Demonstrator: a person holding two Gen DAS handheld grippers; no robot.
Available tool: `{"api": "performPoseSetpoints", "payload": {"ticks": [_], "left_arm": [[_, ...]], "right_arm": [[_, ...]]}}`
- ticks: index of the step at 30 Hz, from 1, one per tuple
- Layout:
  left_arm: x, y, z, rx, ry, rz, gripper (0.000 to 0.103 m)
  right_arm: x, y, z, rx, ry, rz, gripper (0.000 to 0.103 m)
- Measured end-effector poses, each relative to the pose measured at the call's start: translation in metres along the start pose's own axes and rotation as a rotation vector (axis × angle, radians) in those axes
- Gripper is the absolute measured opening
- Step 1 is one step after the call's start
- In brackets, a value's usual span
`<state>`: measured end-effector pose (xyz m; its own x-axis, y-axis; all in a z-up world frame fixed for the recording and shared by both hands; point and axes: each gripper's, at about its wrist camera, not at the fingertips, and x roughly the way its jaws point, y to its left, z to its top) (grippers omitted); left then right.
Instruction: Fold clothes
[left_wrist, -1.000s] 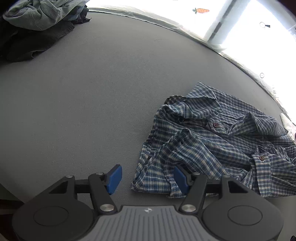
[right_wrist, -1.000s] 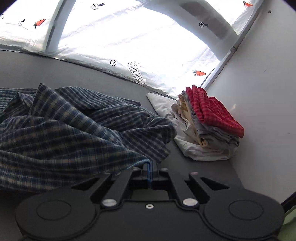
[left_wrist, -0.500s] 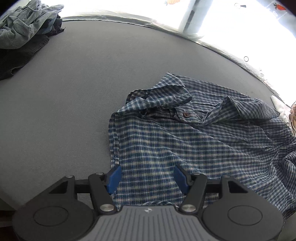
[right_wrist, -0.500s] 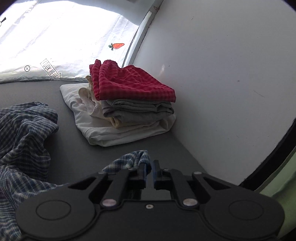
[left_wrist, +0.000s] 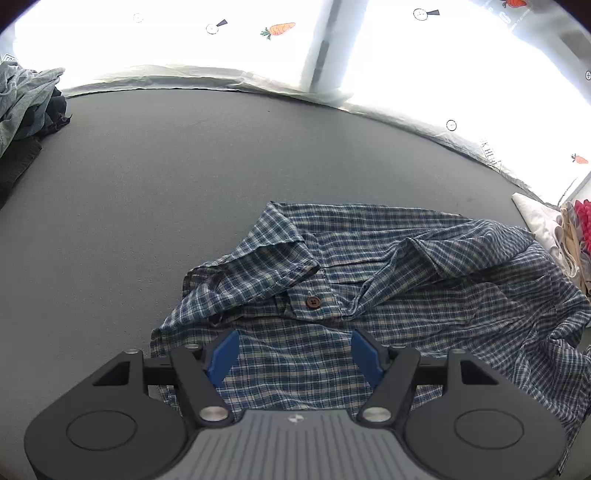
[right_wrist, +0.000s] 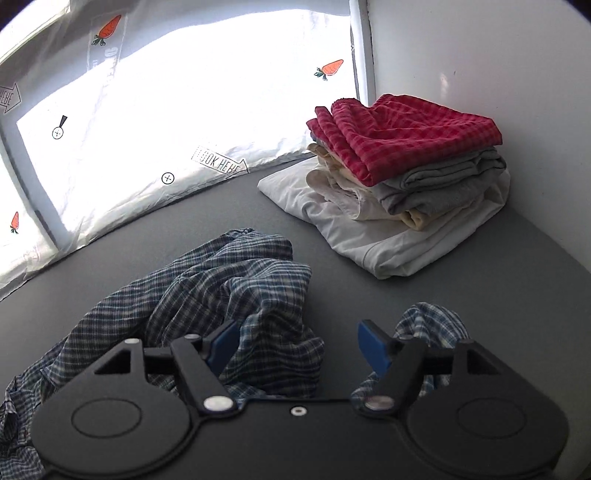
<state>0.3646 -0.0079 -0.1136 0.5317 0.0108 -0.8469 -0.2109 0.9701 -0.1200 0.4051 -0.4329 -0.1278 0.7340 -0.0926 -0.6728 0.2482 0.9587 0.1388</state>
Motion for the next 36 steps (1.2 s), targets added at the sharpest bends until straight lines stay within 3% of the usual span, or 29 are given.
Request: {"api": "performPoseSetpoints", "payload": {"ticks": [5, 16, 17, 18, 19, 20, 23, 26, 28, 31, 33, 36], "left_arm": [[0.027, -0.034, 0.021, 0.124, -0.006, -0.026, 0.071], [0.090, -0.110, 0.058, 0.401, -0.041, -0.075, 0.070], [0.096, -0.115, 0.060, 0.420, -0.046, -0.074, 0.064], [0.106, -0.119, 0.065, 0.422, -0.034, -0.069, 0.045], [0.115, -0.122, 0.070, 0.422, -0.022, -0.064, 0.030], [0.123, -0.121, 0.074, 0.391, -0.014, -0.047, 0.000], [0.133, -0.103, 0.087, 0.282, -0.065, 0.011, 0.000], [0.122, -0.075, 0.118, 0.209, -0.121, 0.077, 0.000], [0.118, -0.056, 0.134, 0.158, -0.129, 0.073, 0.000], [0.110, -0.041, 0.145, 0.163, -0.089, -0.051, 0.003], [0.103, -0.045, 0.140, 0.204, -0.081, -0.094, 0.024], [0.096, -0.060, 0.123, 0.269, -0.071, -0.112, 0.039]], "right_arm": [[0.036, 0.012, 0.016, 0.017, 0.031, -0.028, 0.075], [0.094, 0.020, 0.013, 0.002, 0.177, -0.039, 0.078], [0.097, 0.021, 0.014, -0.011, 0.182, -0.028, 0.077], [0.099, 0.022, 0.015, -0.025, 0.186, -0.017, 0.074], [0.101, 0.024, 0.015, -0.038, 0.191, -0.005, 0.052], [0.104, 0.025, 0.016, -0.052, 0.195, 0.006, 0.028], [0.107, 0.037, 0.021, -0.154, 0.184, 0.015, 0.016], [0.106, 0.056, 0.029, -0.280, 0.143, 0.005, 0.011], [0.107, 0.066, 0.037, -0.317, 0.122, 0.000, 0.010], [0.112, 0.079, 0.048, -0.328, 0.103, -0.013, 0.010], [0.114, 0.084, 0.052, -0.305, 0.096, -0.030, 0.011], [0.111, 0.085, 0.053, -0.239, 0.090, -0.051, 0.012]]}}
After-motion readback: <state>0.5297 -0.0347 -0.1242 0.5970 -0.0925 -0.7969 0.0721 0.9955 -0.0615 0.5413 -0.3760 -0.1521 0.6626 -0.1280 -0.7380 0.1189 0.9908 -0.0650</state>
